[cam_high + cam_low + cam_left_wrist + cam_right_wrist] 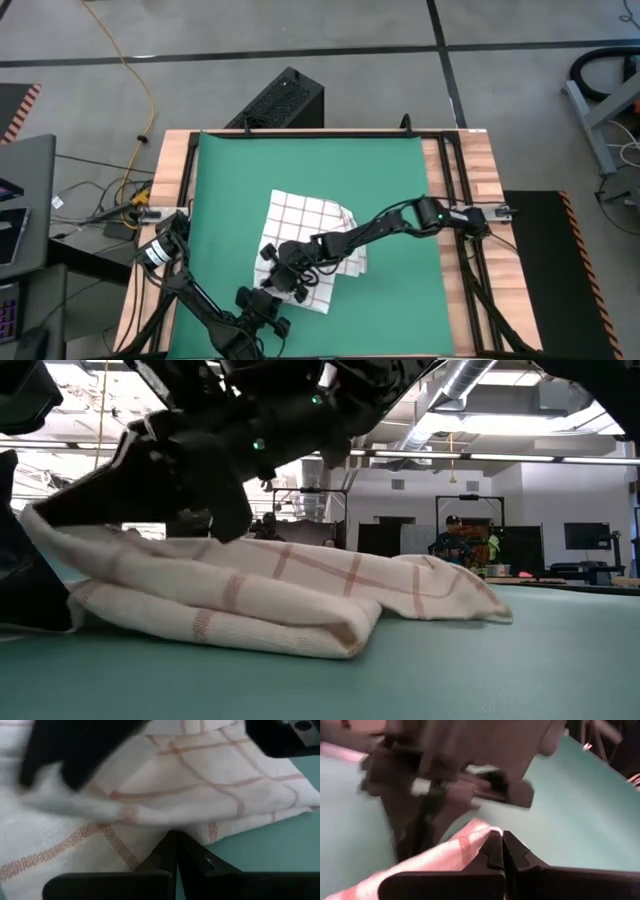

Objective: Roll towel
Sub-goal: Roll the white towel

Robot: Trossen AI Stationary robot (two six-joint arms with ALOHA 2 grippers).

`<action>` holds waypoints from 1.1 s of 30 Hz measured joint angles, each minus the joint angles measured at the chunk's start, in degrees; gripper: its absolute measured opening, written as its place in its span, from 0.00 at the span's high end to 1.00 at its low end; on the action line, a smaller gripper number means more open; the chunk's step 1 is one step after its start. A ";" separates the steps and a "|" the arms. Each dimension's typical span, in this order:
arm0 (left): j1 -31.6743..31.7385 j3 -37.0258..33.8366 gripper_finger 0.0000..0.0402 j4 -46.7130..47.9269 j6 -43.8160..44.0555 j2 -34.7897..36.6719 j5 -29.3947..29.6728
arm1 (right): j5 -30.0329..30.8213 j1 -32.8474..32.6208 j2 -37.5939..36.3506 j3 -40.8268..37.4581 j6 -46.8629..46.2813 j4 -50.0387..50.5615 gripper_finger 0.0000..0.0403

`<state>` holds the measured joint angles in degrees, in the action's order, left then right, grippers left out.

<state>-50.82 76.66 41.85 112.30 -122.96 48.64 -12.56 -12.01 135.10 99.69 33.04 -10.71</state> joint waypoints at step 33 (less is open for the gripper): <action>-6.69 11.02 1.00 8.79 -8.58 10.12 -2.44 | -0.68 1.29 5.89 8.45 -6.89 8.75 0.83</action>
<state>-57.52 87.69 50.64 103.72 -112.84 46.21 -13.23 -10.72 140.99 108.14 26.14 -1.96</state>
